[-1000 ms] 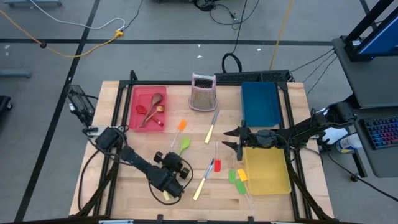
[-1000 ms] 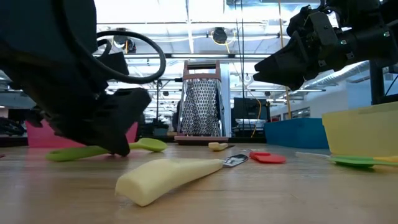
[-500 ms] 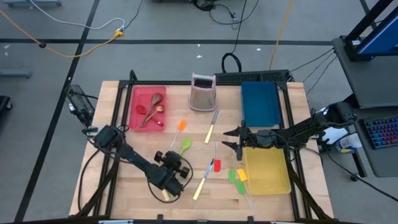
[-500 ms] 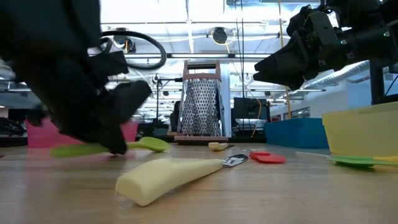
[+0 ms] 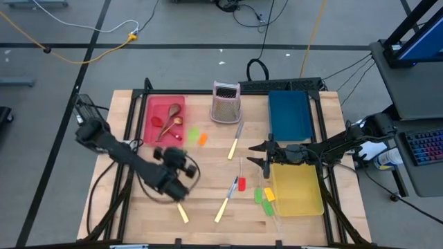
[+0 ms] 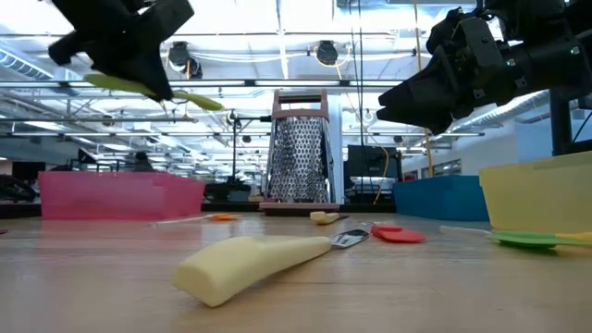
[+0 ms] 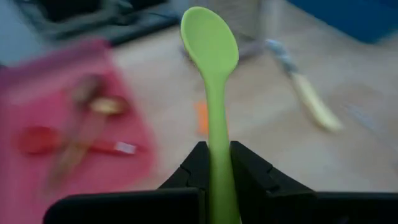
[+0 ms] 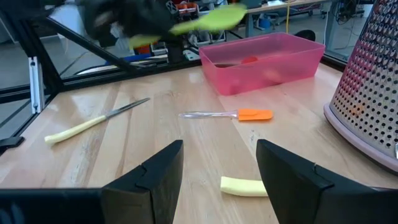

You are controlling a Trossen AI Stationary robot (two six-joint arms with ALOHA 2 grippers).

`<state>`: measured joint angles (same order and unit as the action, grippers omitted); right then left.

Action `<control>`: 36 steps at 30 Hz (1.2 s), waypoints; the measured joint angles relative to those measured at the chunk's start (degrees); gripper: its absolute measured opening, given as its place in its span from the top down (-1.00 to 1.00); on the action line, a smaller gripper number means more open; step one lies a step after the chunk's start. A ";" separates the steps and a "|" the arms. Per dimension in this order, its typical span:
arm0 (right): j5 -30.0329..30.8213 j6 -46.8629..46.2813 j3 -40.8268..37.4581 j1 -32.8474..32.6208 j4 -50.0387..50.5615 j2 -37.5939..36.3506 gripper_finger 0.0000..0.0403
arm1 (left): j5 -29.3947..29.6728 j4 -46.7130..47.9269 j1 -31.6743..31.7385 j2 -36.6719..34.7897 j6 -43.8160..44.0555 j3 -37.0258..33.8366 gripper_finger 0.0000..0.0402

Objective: Pick & Place Kitchen Items
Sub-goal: Put the green baby spoon into the pink bin

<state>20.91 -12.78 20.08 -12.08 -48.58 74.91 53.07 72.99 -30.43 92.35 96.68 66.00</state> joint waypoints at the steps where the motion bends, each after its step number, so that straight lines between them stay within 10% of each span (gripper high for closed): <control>1: 0.00 0.00 0.00 0.00 0.00 0.00 0.02 | -0.15 3.23 0.90 -1.10 1.37 0.00 0.84; 16: 0.00 0.00 0.02 0.00 0.00 0.00 0.02 | -9.71 12.81 22.54 -4.41 -11.30 -0.29 0.84; 36: 0.00 0.39 0.00 0.00 0.02 0.00 0.02 | -16.07 -20.36 49.43 -4.46 -43.63 -18.13 0.75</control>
<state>20.91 -12.38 20.08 -12.08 -48.56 74.91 37.00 52.63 19.00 87.89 53.05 47.86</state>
